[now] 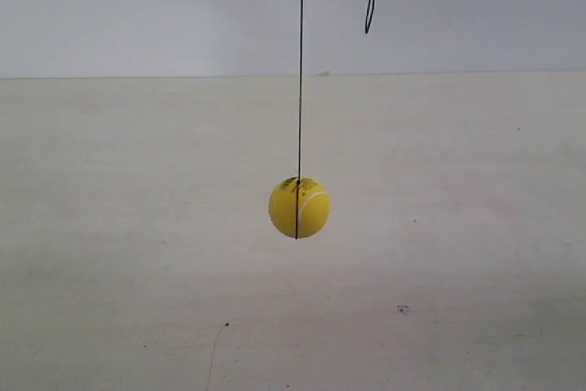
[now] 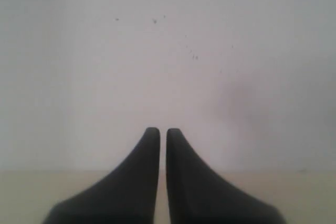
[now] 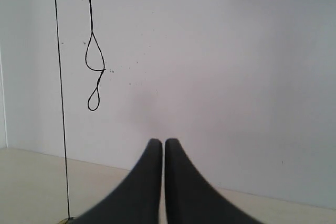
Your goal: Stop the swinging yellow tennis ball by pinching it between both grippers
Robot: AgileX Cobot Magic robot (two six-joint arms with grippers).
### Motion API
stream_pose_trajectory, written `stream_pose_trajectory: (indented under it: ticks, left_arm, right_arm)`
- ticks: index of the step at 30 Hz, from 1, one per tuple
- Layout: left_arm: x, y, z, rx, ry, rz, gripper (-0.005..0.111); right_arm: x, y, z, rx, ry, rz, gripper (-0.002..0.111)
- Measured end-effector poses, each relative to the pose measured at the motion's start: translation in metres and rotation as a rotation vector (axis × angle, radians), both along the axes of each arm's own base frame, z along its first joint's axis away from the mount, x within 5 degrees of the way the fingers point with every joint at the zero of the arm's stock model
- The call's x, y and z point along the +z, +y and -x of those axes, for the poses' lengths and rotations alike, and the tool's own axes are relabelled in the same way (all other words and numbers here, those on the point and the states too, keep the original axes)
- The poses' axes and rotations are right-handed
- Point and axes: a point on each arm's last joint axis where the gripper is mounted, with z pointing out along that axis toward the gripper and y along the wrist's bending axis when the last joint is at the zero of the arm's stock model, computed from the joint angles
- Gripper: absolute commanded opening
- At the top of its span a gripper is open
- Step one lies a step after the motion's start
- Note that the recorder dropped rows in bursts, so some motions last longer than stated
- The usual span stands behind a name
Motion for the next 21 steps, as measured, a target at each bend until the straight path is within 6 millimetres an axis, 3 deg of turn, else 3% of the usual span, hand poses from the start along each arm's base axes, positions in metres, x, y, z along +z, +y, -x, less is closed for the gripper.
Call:
stream_pose_trajectory:
  ticks: [15, 21]
  left_arm:
    - [-0.037, 0.003, 0.0, 0.033, 0.414, -0.095, 0.005]
    - [-0.038, 0.003, 0.0, 0.033, 0.431, -0.111, 0.005]
  right_arm:
    - [0.0, 0.0, 0.0, 0.0, 0.0, 0.0, 0.0]
    - [0.0, 0.0, 0.0, 0.0, 0.0, 0.0, 0.0]
